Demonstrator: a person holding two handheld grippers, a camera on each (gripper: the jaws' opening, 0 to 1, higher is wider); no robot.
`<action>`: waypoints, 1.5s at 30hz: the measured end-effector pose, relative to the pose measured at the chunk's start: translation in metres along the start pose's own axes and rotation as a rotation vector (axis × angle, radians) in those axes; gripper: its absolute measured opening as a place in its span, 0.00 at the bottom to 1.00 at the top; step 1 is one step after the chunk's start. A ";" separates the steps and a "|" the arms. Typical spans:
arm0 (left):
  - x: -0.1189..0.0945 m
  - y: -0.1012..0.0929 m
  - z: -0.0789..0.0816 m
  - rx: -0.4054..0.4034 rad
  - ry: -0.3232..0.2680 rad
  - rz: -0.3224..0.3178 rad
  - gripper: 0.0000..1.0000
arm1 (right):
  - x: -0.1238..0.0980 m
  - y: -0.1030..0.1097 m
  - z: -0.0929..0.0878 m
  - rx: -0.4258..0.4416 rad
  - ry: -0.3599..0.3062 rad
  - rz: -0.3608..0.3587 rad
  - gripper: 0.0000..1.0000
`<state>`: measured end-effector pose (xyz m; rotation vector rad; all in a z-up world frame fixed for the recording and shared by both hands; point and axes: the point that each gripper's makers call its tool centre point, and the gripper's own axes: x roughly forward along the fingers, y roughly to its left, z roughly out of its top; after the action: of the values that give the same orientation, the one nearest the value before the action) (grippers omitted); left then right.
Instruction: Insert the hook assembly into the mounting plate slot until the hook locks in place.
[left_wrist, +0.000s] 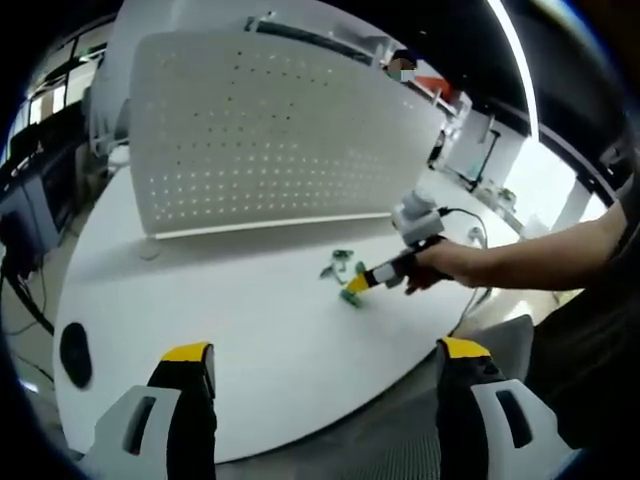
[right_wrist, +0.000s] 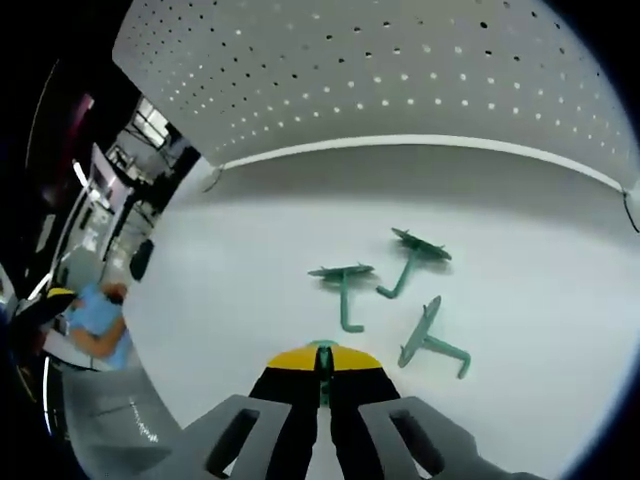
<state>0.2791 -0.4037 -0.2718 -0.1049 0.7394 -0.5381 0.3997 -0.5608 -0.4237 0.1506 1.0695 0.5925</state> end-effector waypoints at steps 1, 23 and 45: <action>0.000 0.000 0.000 0.000 -0.001 -0.001 0.93 | 0.000 0.000 0.000 -0.002 -0.003 -0.002 0.00; 0.005 -0.003 0.027 -0.039 -0.069 -0.035 0.95 | -0.048 0.034 0.065 -0.113 -0.216 0.035 0.00; 0.025 -0.018 0.053 0.024 -0.081 -0.049 0.79 | -0.129 0.134 0.100 -0.122 -0.442 0.262 0.00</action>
<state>0.3215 -0.4364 -0.2431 -0.1222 0.6522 -0.5859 0.3902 -0.5003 -0.2214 0.3026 0.5868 0.8139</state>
